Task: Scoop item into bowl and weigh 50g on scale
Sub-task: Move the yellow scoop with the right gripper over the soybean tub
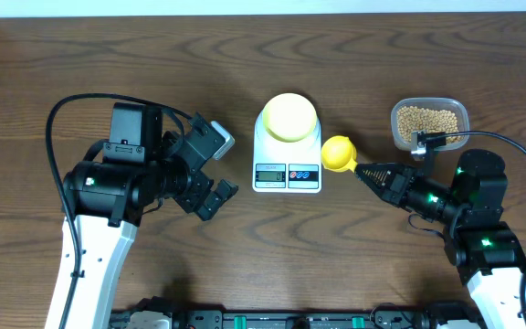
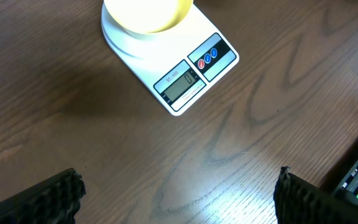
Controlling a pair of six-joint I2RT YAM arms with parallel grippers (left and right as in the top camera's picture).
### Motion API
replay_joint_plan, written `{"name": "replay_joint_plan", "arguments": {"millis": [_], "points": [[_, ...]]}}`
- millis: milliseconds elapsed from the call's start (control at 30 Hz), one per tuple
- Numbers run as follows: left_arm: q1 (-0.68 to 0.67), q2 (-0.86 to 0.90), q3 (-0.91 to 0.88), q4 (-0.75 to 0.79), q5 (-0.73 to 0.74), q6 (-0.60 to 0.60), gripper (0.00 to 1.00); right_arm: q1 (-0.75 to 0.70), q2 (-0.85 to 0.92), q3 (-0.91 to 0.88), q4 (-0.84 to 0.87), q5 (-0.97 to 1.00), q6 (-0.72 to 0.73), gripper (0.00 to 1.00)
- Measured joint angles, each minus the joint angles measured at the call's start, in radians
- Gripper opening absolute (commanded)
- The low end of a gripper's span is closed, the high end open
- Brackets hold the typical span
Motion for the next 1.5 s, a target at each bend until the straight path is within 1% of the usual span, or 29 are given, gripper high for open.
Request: {"name": "replay_joint_plan", "arguments": {"millis": [133,367,533,867,1033,1333,1500], "points": [[0.0,0.0,0.0,0.0,0.0,0.0,1.0,0.0,0.0,0.0,0.002,0.043,-0.04,0.01],[0.0,0.0,0.0,0.0,0.0,0.0,1.0,0.0,0.0,0.0,0.029,0.132,-0.239,0.01],[0.0,0.0,0.0,0.0,0.0,0.0,1.0,0.0,0.0,0.0,0.032,0.182,-0.347,0.01],[0.0,0.0,0.0,0.0,0.0,0.0,1.0,0.0,0.0,0.0,0.037,0.325,-0.441,0.01],[0.0,0.0,0.0,0.0,0.0,0.0,1.0,0.0,0.0,0.0,0.065,0.374,-0.433,0.01],[0.0,0.0,0.0,0.001,0.0,0.0,1.0,0.0,0.001,0.0,0.216,0.396,-0.219,0.01],[0.0,0.0,0.0,0.001,0.0,0.0,1.0,-0.001,0.039,0.0,0.288,0.413,-0.163,0.01]]}}
